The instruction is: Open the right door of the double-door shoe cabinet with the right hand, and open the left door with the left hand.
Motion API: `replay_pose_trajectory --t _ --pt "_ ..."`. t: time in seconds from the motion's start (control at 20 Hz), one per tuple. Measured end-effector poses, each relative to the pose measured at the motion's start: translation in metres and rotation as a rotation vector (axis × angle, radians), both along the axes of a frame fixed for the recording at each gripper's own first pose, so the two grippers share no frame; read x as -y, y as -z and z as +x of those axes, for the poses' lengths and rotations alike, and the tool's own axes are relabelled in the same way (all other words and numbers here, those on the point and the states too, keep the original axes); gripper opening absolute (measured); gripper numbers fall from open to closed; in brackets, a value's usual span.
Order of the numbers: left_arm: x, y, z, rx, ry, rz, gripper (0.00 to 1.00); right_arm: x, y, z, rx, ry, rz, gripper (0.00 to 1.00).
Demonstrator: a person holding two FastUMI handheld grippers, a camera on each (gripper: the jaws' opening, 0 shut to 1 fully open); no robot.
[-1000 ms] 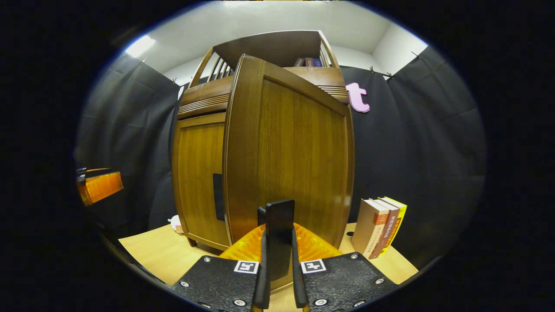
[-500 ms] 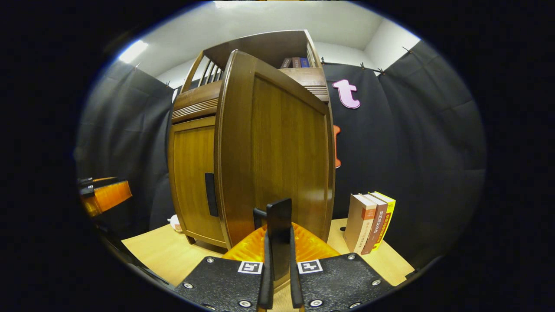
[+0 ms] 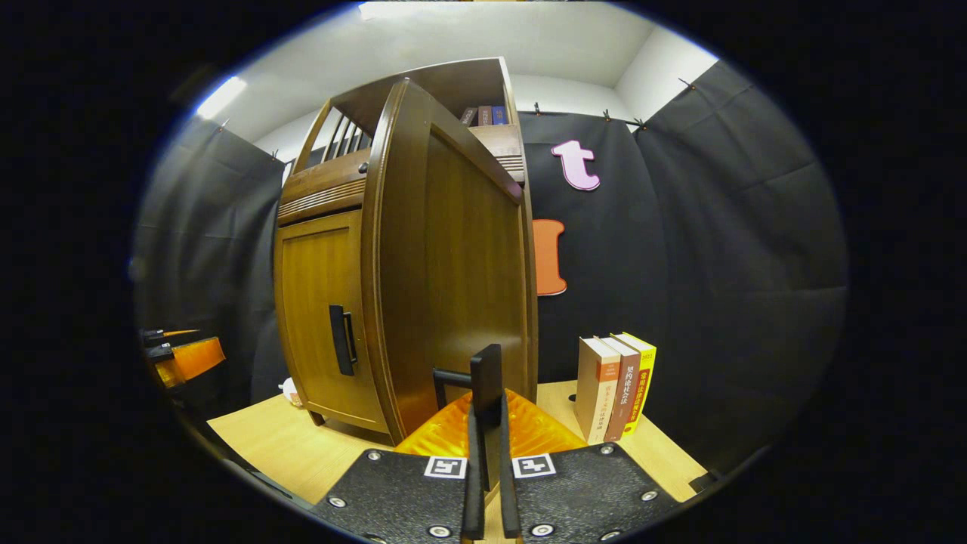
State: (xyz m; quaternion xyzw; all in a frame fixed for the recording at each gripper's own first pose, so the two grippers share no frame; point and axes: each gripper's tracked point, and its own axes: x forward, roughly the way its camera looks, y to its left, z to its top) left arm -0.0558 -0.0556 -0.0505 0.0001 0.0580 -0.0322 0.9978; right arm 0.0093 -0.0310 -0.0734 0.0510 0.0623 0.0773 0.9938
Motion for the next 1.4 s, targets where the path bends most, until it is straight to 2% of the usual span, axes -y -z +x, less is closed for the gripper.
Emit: replay_pose_trajectory --t 0.15,0.2,0.3,0.35,0.45,0.5,0.55,0.6,0.75,0.8,0.85,0.9,0.95,1.0,1.05,1.1,1.2,1.25,1.3,1.35,1.4 --pt "0.001 -0.001 0.000 0.002 -0.003 0.003 0.94 0.015 0.001 0.000 0.000 0.015 -0.015 0.07" --pt "0.002 -0.002 0.000 0.005 -0.003 0.004 0.96 0.022 0.001 0.001 -0.002 0.027 -0.016 0.07" --pt "0.002 -0.001 0.001 0.003 -0.003 0.003 0.94 0.040 0.002 0.002 -0.003 0.052 -0.012 0.09" --pt "0.003 -0.002 0.000 0.001 -0.004 -0.001 0.94 0.050 0.002 0.003 -0.002 0.067 -0.008 0.02" --pt "0.006 -0.004 0.001 0.005 -0.001 -0.008 0.94 0.065 0.002 0.003 0.003 0.080 0.011 0.00" --pt "0.008 -0.003 0.001 0.007 0.003 -0.013 0.94 0.066 0.003 0.003 0.008 0.074 0.030 0.05" --pt "0.011 -0.003 0.000 0.005 0.008 -0.013 0.94 0.067 0.002 0.004 0.017 0.067 0.030 0.05" --pt "0.013 -0.002 0.000 0.002 0.011 -0.010 0.94 0.069 0.003 0.004 0.022 0.057 0.007 0.00" --pt "0.019 -0.004 -0.001 0.002 0.021 -0.027 0.94 0.075 0.003 0.007 0.021 0.018 0.005 0.00" --pt "0.022 -0.007 -0.002 0.005 0.024 -0.040 0.94 0.082 0.003 0.009 0.018 0.001 0.014 0.05" --pt "0.023 -0.007 0.000 0.008 0.026 -0.047 0.94 0.087 0.005 0.011 0.018 -0.019 0.017 0.00" --pt "0.023 -0.008 -0.001 0.008 0.024 -0.051 0.97 0.092 0.005 0.012 0.018 -0.038 0.023 0.05" --pt "0.024 -0.007 -0.001 0.006 0.025 -0.054 0.94 0.097 0.005 0.013 0.016 -0.056 0.030 0.00" --pt "0.025 -0.007 -0.002 0.004 0.026 -0.057 0.94 0.101 0.006 0.015 0.016 -0.075 0.035 0.00" --pt "0.025 -0.006 -0.003 0.001 0.025 -0.059 0.96 0.104 0.008 0.015 0.015 -0.092 0.038 0.05" --pt "0.025 -0.006 -0.003 -0.002 0.026 -0.063 0.94 0.105 0.007 0.016 0.013 -0.104 0.043 0.00" --pt "0.025 -0.005 -0.005 -0.004 0.024 -0.074 0.94 0.103 0.006 0.017 0.012 -0.130 0.068 0.00" --pt "0.024 -0.005 -0.004 -0.006 0.021 -0.079 0.94 0.103 0.006 0.016 0.020 -0.137 0.079 0.01" --pt "0.024 -0.004 -0.003 -0.009 0.017 -0.084 0.94 0.105 0.005 0.013 0.031 -0.133 0.080 0.07" --pt "0.022 -0.003 -0.004 -0.011 0.011 -0.088 0.94 0.106 0.008 0.009 0.033 -0.129 0.073 0.03" --pt "0.020 -0.003 -0.004 -0.012 0.004 -0.092 0.94 0.107 0.013 0.004 0.026 -0.122 0.068 0.02"
